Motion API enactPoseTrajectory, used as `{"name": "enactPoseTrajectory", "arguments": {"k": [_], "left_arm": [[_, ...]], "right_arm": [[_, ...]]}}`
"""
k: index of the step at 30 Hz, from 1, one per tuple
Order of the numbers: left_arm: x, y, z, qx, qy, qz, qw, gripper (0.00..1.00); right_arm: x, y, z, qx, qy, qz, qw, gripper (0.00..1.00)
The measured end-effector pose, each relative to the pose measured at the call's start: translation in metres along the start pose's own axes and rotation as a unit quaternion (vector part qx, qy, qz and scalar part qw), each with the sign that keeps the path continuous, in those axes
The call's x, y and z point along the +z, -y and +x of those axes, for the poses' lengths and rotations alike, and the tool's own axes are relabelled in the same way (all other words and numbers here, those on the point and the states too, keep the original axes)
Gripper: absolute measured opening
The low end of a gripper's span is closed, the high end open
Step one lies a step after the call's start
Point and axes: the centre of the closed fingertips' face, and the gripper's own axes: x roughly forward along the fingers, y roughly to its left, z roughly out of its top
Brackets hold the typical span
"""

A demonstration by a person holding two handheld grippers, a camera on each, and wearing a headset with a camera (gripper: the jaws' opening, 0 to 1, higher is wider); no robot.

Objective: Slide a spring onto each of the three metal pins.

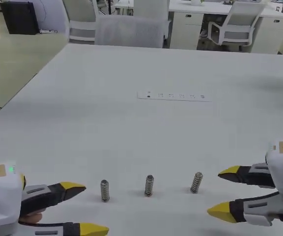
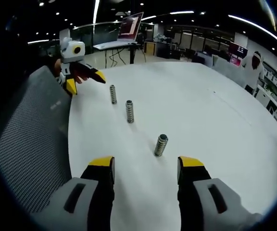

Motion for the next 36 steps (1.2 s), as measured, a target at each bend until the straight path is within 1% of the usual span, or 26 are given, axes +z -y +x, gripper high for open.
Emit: {"name": "enactPoseTrajectory", "arguments": {"k": [5, 14, 36], "left_arm": [[-0.003, -0.004, -0.001, 0.005, -0.001, -0.004, 1.0, 0.57], [-0.003, -0.01, -0.005, 0.017, 0.002, -0.008, 0.9998, 0.57], [-0.006, -0.01, -0.004, 0.023, -0.001, -0.013, 0.9997, 0.58]], "right_arm": [[0.001, 0.001, 0.0, -0.002, 0.004, 0.003, 1.0, 0.51], [0.002, 0.003, 0.002, -0.003, 0.006, 0.002, 1.0, 0.51], [0.001, 0.004, 0.0, -0.01, 0.007, 0.005, 0.9999, 0.52]]}}
